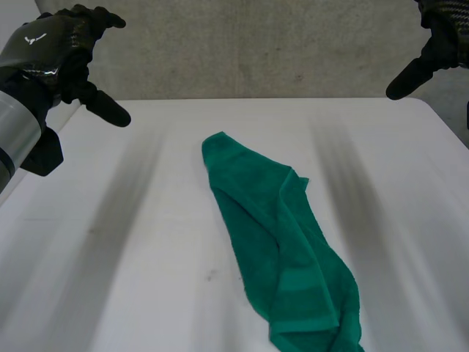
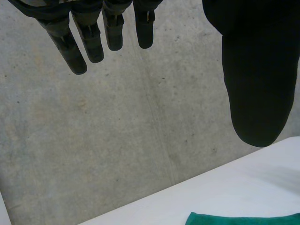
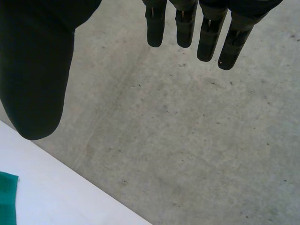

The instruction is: Fold the towel.

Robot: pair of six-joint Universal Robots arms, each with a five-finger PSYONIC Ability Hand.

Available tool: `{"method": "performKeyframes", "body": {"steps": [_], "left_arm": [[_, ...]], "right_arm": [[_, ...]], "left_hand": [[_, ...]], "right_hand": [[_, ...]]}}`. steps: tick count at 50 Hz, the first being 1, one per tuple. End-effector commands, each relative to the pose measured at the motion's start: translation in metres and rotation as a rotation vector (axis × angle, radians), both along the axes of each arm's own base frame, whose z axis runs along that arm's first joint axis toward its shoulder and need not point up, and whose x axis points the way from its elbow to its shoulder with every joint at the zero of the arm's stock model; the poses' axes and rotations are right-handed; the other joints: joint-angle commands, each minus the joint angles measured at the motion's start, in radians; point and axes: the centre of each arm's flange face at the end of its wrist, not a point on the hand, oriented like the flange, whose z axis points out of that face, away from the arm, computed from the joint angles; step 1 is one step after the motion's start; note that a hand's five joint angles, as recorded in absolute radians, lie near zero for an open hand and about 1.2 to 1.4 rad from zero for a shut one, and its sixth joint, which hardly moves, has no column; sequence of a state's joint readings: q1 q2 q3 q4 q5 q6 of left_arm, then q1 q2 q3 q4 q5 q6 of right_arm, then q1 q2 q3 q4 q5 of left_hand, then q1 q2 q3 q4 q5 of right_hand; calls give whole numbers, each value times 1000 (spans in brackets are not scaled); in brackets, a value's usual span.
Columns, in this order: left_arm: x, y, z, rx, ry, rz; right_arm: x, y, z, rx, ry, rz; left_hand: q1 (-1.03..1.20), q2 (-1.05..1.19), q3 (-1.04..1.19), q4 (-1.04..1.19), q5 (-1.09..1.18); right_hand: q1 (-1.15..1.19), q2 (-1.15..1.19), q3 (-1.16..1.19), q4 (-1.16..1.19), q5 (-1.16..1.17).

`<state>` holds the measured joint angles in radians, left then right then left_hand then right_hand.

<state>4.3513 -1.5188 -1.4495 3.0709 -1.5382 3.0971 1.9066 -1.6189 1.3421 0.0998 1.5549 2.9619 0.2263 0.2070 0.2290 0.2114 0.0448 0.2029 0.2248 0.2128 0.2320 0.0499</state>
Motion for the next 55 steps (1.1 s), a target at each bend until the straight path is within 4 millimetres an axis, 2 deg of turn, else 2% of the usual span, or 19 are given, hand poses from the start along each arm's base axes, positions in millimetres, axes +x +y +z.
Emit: {"method": "performKeyframes", "body": {"steps": [1,8,13,15,17,23,24,26,30,35,37,39,40,41,43,47,48,52,55], "left_arm": [[-4,-1,-10,25,-16,-14],[-18,-2,-29,56,-33,-52],[-28,-3,-43,91,-48,-78],[-29,-5,-47,101,-53,-80],[-30,-6,-49,106,-55,-80],[-32,-11,-57,120,-61,-78],[-33,-12,-58,119,-60,-80],[-34,-15,-61,120,-61,-77],[-34,-16,-63,123,-62,-74],[-34,-16,-64,123,-62,-75],[-34,-17,-64,125,-63,-75],[-34,-16,-64,123,-62,-75],[-34,-16,-64,125,-63,-75],[-34,-16,-64,125,-63,-75],[-35,-16,-64,125,-63,-77],[-36,-18,-66,122,-62,-80],[-37,-20,-66,119,-60,-80],[-44,-36,-75,100,-54,-81],[-57,-58,-89,75,-49,-88]], "right_arm": [[12,2,-8,25,43,112],[32,8,-58,123,357,220],[41,16,-112,225,678,301],[43,16,-120,250,691,310],[45,16,-145,372,658,312],[42,8,-162,531,447,240],[42,3,-182,634,285,200],[44,1,-196,673,233,188],[44,1,-218,697,200,172],[44,3,-224,695,201,170],[45,4,-239,740,209,169],[46,4,-247,761,216,168],[47,3,-250,755,212,169],[47,3,-250,755,212,169],[49,-3,-245,703,188,161],[52,-11,-189,483,121,177],[52,-11,-151,369,84,187],[50,1,-72,177,70,234],[52,13,-57,222,155,317]], "left_hand": [[-52,-32,-54,-37,-45],[-51,-32,-54,-36,-44],[-48,-29,-51,-33,-41],[-48,-29,-51,-33,-41],[-48,-29,-51,-33,-41],[-48,-29,-51,-33,-41],[-48,-29,-51,-33,-41],[-48,-29,-51,-33,-41],[-48,-29,-51,-33,-41],[-48,-29,-51,-33,-41],[-48,-29,-51,-33,-41],[-48,-29,-51,-33,-41],[-48,-29,-51,-33,-41],[-48,-29,-51,-33,-41],[-48,-29,-51,-33,-41],[-48,-29,-51,-33,-41],[-48,-29,-51,-33,-41],[-48,-29,-51,-33,-41],[-39,-20,-42,-24,-32]], "right_hand": [[-28,-50,-38,-57,-50],[-28,-50,-38,-57,-50],[-28,-50,-38,-57,-50],[-28,-50,-38,-57,-50],[-24,-46,-34,-53,-46],[-24,-46,-34,-53,-46],[-24,-46,-34,-53,-46],[-24,-46,-34,-53,-46],[-24,-46,-34,-53,-46],[-15,-37,-25,-44,-37],[5,-17,-5,-24,-16],[139,118,130,110,118],[527,505,517,498,505],[531,509,521,502,509],[1189,1168,1180,1160,1168],[1193,1171,1183,1164,1172],[1193,1171,1183,1164,1172],[1193,1171,1183,1164,1172],[1193,1171,1183,1164,1172]]}}
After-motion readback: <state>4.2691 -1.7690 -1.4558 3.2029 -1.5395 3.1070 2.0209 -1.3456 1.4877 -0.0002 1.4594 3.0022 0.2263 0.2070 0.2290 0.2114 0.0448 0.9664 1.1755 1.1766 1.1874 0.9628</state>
